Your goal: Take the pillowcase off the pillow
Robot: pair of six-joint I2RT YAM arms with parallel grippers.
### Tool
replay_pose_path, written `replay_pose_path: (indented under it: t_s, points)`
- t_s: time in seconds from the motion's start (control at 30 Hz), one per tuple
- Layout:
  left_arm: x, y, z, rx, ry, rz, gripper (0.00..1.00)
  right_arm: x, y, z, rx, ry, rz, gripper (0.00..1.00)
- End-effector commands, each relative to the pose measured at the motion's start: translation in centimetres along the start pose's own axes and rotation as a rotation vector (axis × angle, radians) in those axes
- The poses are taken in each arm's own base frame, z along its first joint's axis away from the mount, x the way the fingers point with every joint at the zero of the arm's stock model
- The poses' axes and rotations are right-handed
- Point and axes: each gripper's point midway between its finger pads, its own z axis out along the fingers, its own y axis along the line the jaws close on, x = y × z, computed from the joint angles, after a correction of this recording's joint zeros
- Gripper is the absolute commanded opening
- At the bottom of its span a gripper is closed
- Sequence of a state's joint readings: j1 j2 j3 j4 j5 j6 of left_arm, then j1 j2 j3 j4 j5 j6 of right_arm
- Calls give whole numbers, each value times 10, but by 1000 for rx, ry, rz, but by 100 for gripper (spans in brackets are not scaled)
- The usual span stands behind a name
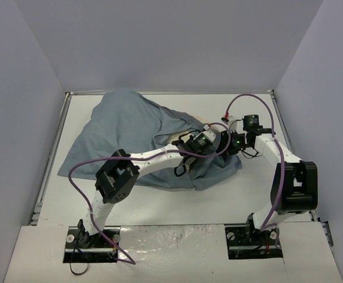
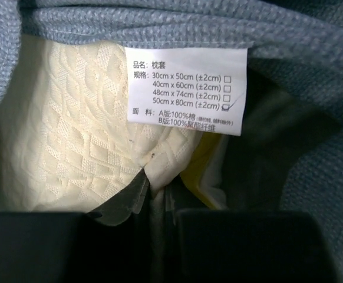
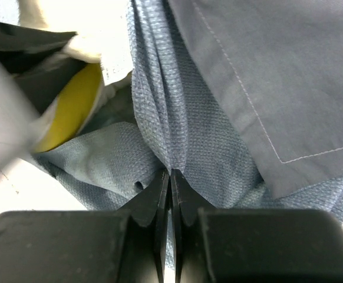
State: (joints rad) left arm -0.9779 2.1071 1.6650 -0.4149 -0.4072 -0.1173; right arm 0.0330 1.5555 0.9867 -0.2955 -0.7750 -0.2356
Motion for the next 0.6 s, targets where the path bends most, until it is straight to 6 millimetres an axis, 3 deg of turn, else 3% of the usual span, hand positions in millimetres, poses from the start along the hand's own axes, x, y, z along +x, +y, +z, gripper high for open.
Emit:
replay_pose_path:
  t_s: [0.0,0.07,0.1,0.17,0.2,0.27,0.37,0.43,0.47,0.5,0.57]
  points:
    - [-14,25,-30,54,-47,-88,2,-3,-6,-2,15,6,21,0]
    - [-25,28,-55,118,-121,-129,2,-5,-10,-3,32,4,27,0]
    - [-45,39,-90,164,-211,-172,2,-8,-12,-2,33,-8,26,0]
    - [-47,33,-116,291,-275,-178,2,-25,-19,-3,57,-63,35,0]
    - [-60,42,-147,329,-364,-190,2,-30,-21,-3,68,-81,38,0]
    - [-47,44,-174,399,-418,-150,2,-53,-29,-5,111,-143,34,0]
    - [-40,51,-194,441,-506,-142,2,-71,-43,-2,155,-191,37,0]
    - [-37,72,-204,447,-571,-224,2,-64,-52,13,173,-154,65,0]
    - [-41,75,-217,490,-608,-264,2,-60,-53,20,181,-135,64,0]
    - [-47,89,-219,482,-647,-302,2,-51,-54,31,209,-93,49,0]
    - [-58,97,-231,523,-694,-360,2,-42,-55,39,252,-49,23,0]
